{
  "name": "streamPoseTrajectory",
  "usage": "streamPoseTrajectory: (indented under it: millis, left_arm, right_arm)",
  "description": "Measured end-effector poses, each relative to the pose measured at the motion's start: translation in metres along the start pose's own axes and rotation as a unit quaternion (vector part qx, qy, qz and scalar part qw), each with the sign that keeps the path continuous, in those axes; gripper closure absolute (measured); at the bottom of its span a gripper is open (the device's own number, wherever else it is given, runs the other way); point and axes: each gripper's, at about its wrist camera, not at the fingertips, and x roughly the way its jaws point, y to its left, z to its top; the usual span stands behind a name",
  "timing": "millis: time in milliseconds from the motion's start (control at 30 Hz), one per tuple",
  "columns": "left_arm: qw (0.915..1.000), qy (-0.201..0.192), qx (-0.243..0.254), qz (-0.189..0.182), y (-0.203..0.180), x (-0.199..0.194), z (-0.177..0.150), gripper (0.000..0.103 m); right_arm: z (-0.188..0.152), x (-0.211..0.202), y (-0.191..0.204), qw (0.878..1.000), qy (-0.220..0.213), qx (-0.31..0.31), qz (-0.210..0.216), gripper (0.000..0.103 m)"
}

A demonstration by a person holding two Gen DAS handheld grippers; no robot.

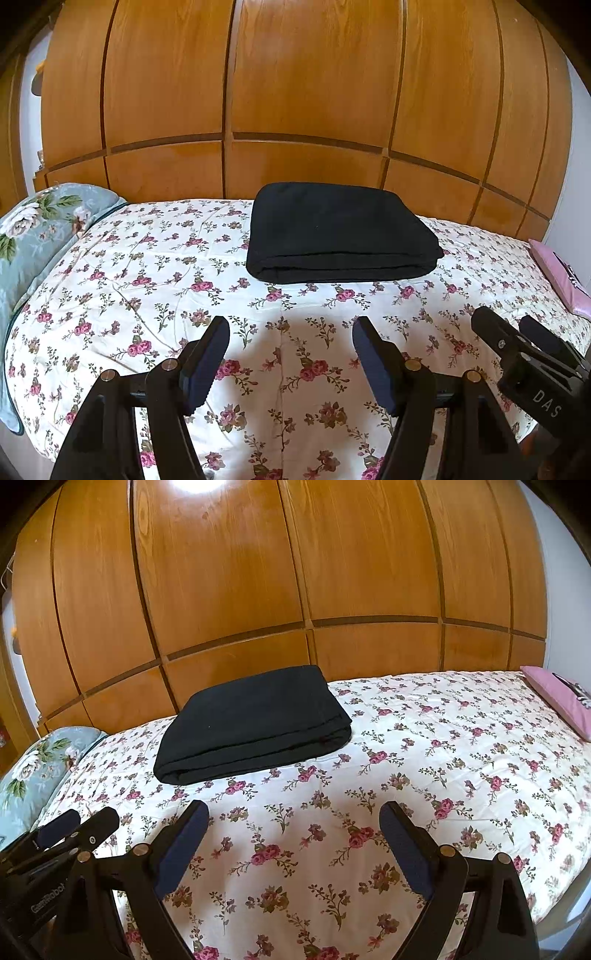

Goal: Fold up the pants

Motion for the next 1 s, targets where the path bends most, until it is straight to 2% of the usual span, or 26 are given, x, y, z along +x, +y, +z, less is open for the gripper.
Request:
streamPoseTrajectory:
  millis: [1000]
  left_arm:
    - [0.9997,0.022,-0.006,0.011,0.005,0.013,-0.005,0.033]
  right_arm:
    - [-0.005,0.009,-0.002,1.0,0.019,0.001,-0.001,0.009]
